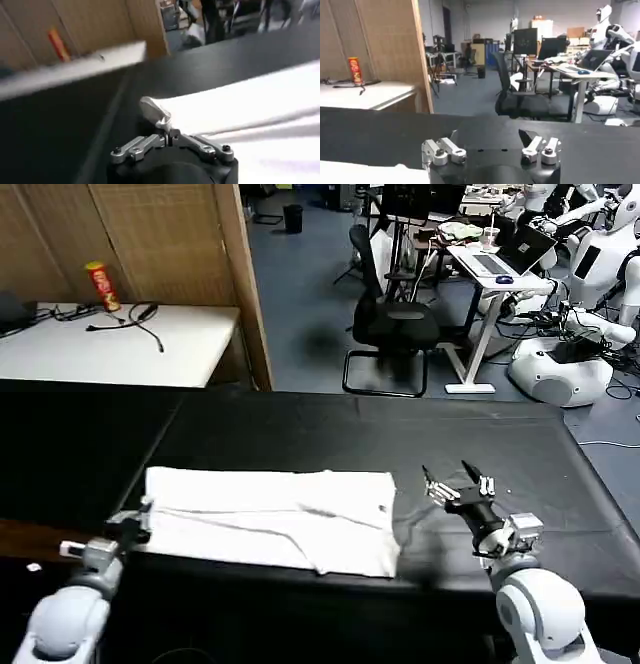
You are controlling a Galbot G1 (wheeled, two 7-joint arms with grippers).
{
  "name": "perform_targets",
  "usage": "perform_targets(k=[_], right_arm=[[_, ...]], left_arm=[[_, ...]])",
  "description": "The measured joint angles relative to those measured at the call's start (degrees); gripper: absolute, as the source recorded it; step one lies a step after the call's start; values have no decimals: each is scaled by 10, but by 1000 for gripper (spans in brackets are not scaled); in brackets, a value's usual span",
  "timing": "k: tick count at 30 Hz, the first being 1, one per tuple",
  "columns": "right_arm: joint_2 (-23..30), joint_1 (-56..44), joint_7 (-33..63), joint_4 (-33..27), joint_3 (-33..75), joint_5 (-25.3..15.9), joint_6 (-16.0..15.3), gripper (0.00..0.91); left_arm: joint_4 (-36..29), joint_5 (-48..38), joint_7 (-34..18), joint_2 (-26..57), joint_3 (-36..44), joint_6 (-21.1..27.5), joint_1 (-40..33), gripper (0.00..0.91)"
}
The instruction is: Fold and organize the clothes.
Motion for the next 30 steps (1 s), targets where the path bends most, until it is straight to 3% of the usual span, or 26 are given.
perform_targets(k=[4,11,22,30], right_arm=[[7,-6,0,6,-2,-2,2,878],[17,-21,4,12,2,-20,10,878],[38,-61,4,28,22,-45,16,878],[46,-79,2,33,39,-51,18,878]], left_arm=[[2,21,-3,23,-10,-16,9,0],[-32,-10,-11,1,15,10,15,0],[-142,-203,-69,-74,124,113,-10,0],[-167,-287,-102,-124,227,139,-44,0]])
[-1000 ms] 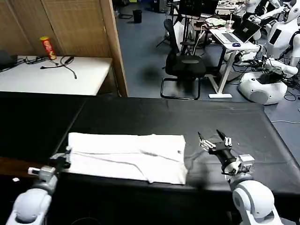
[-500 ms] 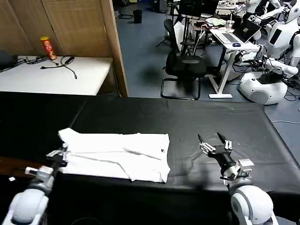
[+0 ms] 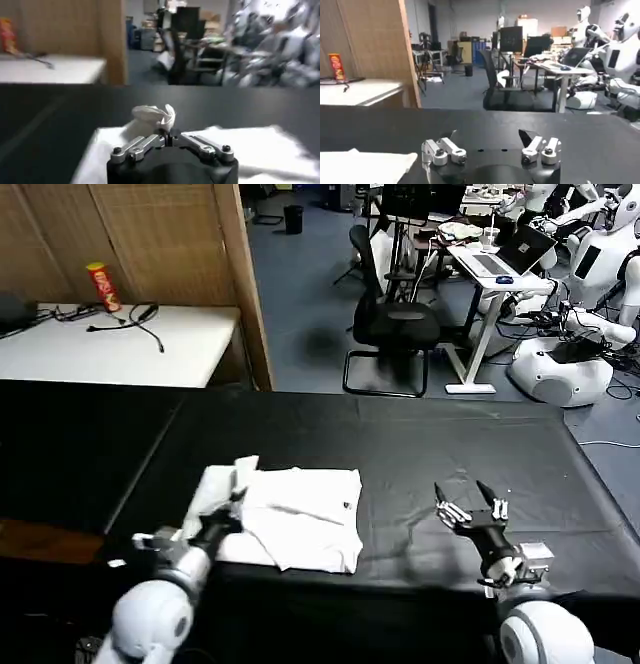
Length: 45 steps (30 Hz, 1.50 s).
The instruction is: Fold and organize the clothes.
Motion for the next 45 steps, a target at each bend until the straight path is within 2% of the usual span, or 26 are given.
perform_targets(k=[9,19,20,27,30,35,40,45], right_arm=[[-3,-6,-4,4,9,0,-1,878],[-9,1,-5,-5,5,-2,-1,878],[-10,2,-6,-6,3,-2,-1,878],[-19,8,-23,-16,-16,-8,10,878],[-25,11,-34,-25,-32,-8,29,878],[-40,23,-41,-39,-65,-5,34,878],[-52,48,-41,-55,-115,-9,27,878],[-56,80,-53,-74,-176,-35,19,878]], left_arm=[[24,-2,-5,-57,77,0,-43,0],[57,36,0,-81,104,-3,-50,0],[57,40,-1,-83,106,-2,-49,878],[71,52,-1,-102,129,-8,-40,878],[81,20,-11,-115,140,-21,-42,878],[85,-33,-18,-131,145,-35,-39,878],[59,30,9,-114,125,-60,-38,878],[37,68,12,-65,74,-71,-29,878]])
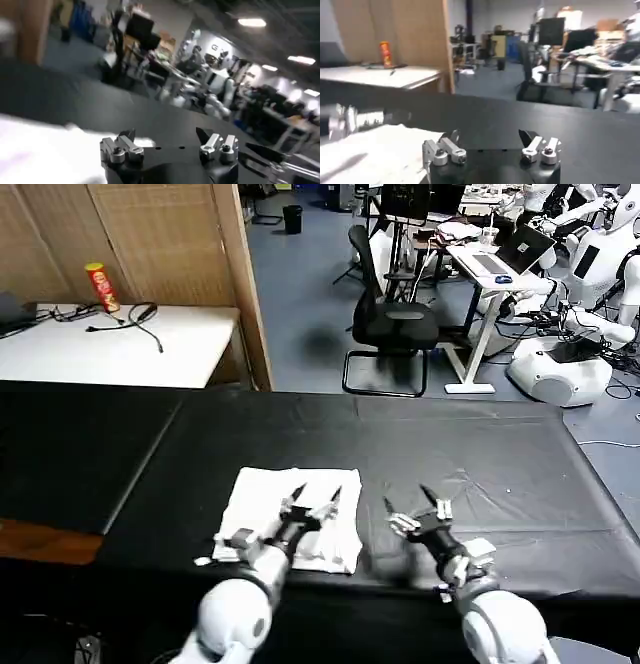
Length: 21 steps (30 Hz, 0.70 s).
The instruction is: Fold and organize the clothes.
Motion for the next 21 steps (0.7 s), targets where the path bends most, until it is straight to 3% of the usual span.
perform_targets(k=[13,15,17,21], right_arm=[[-35,-8,1,8,-82,-25,-2,878],[-34,-18,8,8,-82,-24,-2,839],[-32,-26,8,5,-87,-23,-2,722],[-24,-33,5,-3,-99,-25,-4,692]], left_arm=[[7,48,-2,50,-93,-25,38,878],[9,49,-2,50,-98,-26,40,878],[10,50,-2,52,-101,-27,42,878],[10,52,-3,53,-106,-27,45,878]])
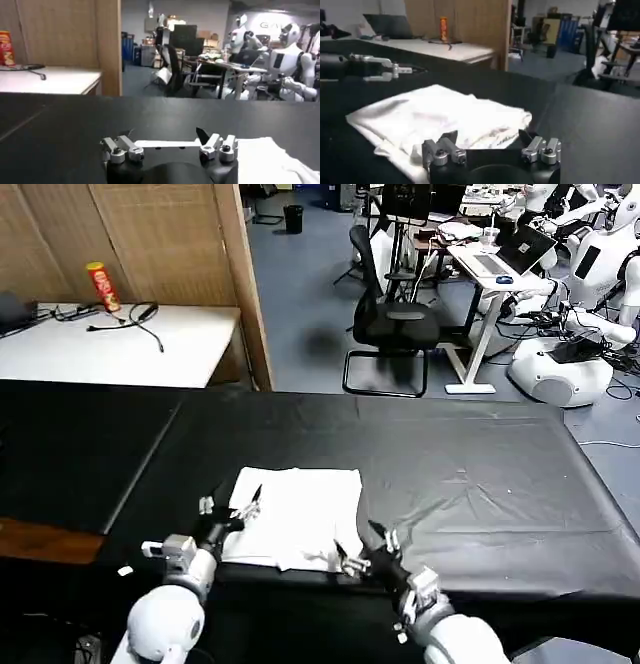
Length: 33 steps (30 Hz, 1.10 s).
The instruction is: Fold and organize the clothes.
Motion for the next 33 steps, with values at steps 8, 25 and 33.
perform_targets(k=[8,25,33], right_arm=[[7,-15,3,1,-3,-14,4,88],[11,-85,19,40,23,-3,22,878],[14,-135,26,87,62,17,51,878]], left_arm=[[0,0,0,3,-13,-6,10,878],[50,-25,9,-7,-28,-23,-1,878],[76,-71,6,-20,-29,-19,-11,878]])
